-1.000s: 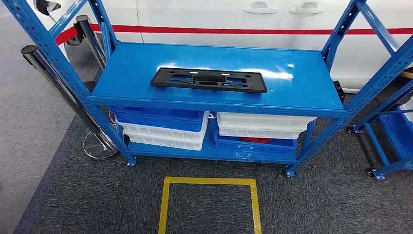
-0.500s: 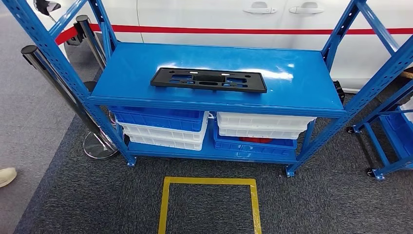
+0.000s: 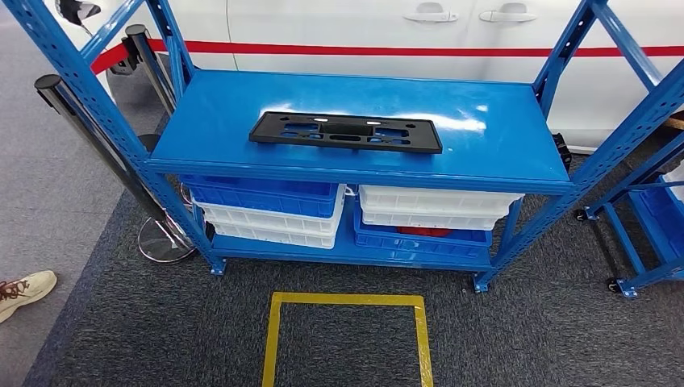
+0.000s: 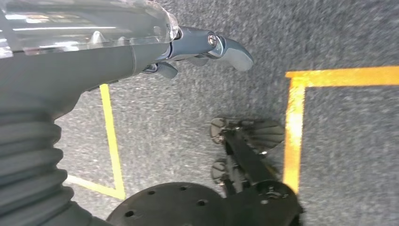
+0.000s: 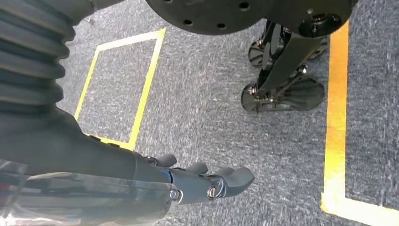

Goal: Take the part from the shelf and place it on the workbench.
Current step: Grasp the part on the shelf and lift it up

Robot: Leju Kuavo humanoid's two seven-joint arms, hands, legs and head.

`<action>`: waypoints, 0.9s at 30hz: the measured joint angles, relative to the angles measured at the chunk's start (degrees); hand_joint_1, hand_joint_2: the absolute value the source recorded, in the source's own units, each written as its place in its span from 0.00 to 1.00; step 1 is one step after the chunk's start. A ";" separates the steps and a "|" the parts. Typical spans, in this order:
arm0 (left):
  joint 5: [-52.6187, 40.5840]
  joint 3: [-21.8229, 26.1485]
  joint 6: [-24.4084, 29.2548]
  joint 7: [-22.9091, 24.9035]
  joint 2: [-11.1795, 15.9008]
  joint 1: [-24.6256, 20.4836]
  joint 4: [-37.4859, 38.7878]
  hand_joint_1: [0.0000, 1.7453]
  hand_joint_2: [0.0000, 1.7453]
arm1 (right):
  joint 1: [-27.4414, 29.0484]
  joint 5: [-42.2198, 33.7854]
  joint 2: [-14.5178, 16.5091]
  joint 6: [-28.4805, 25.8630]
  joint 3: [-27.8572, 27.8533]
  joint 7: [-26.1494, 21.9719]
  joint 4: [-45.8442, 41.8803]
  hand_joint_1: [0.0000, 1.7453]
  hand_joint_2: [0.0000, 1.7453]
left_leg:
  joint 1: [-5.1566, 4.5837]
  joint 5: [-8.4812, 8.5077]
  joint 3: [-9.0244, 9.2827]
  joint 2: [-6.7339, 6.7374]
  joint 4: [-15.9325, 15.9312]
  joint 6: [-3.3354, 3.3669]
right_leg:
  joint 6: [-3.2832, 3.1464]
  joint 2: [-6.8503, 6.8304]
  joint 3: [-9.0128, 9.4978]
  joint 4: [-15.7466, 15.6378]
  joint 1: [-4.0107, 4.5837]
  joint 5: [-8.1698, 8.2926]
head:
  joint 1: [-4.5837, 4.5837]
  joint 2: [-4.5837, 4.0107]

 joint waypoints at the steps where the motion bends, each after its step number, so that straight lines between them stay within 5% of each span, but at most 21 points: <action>1: -0.76 1.29 -0.16 -0.45 0.00 -0.25 0.16 0.00 1.00 | -0.29 1.22 0.13 0.24 -1.05 -0.03 0.25 0.00 1.00 | 0.00 0.00 -0.01 0.00 0.00 0.00 | 0.00 0.00 0.00 0.00 0.00 0.00 | 0.00 0.00; 7: -5.32 9.34 -0.93 -2.82 0.00 -1.81 1.50 0.00 1.00 | -1.94 8.49 0.81 1.39 -7.93 -0.82 1.83 0.00 1.00 | 0.00 0.00 -0.02 -0.01 0.00 0.00 | 0.00 0.00 -0.02 0.00 0.00 0.00 | 0.00 0.00; 8: -6.02 10.63 -0.93 -3.10 0.00 -2.04 1.70 0.00 1.00 | -2.18 9.59 0.89 1.56 -9.01 -0.88 2.05 0.00 0.75 | 0.00 0.00 -0.02 -0.01 0.00 0.00 | 0.00 0.00 -0.02 0.00 0.00 0.00 | 0.00 0.00; 10: -7.45 13.18 -0.93 -3.59 0.00 -2.53 2.11 0.00 0.50 | -2.65 11.74 1.04 1.82 -11.15 -0.94 2.51 0.00 0.25 | 0.00 0.00 -0.02 -0.01 0.00 0.00 | 0.00 0.00 -0.02 0.00 0.00 0.00 | 0.00 0.00; 11: -8.19 14.46 -0.93 -3.82 0.00 -2.78 2.31 0.00 0.25 | -2.88 12.77 1.13 1.99 -12.31 -1.00 2.74 0.00 0.25 | 0.00 0.00 -0.02 -0.01 0.00 0.00 | 0.00 0.00 -0.02 0.00 0.00 0.00 | 0.00 0.00; 12: -8.92 15.68 -0.93 -4.03 0.00 -3.04 2.49 0.00 0.00 | -3.11 13.72 1.24 2.25 -13.51 -1.16 2.97 0.00 0.50 | 0.00 0.00 -0.02 -0.01 0.00 0.00 | 0.00 0.00 -0.02 0.00 0.00 0.00 | 0.00 0.00; 14: -10.43 18.16 -0.94 -4.54 -0.01 -3.56 2.90 0.00 0.00 | -3.57 15.44 1.54 3.01 -16.14 -2.01 3.41 0.00 1.00 | 0.00 0.00 -0.02 -0.01 0.00 0.00 | 0.00 0.00 -0.02 0.01 0.00 0.00 | 0.00 0.00; 18: -12.98 22.44 -1.28 -5.70 -0.02 -4.47 3.61 0.00 0.00 | -4.68 17.55 2.40 5.58 -20.67 -5.47 4.07 0.00 0.00 | -0.15 -0.02 -0.06 -0.06 0.08 0.04 | 0.03 -0.01 -0.01 -0.02 -0.22 0.02 | 0.00 0.00; 27: -16.69 28.85 -2.78 -7.96 -0.05 -5.96 4.54 0.00 0.00 | -7.61 14.41 4.95 14.64 -21.76 -14.86 -1.88 0.00 0.00 | -0.23 0.19 0.16 -0.03 -0.31 0.73 | 0.64 -0.15 0.03 0.11 -0.52 -0.09 | -0.02 0.00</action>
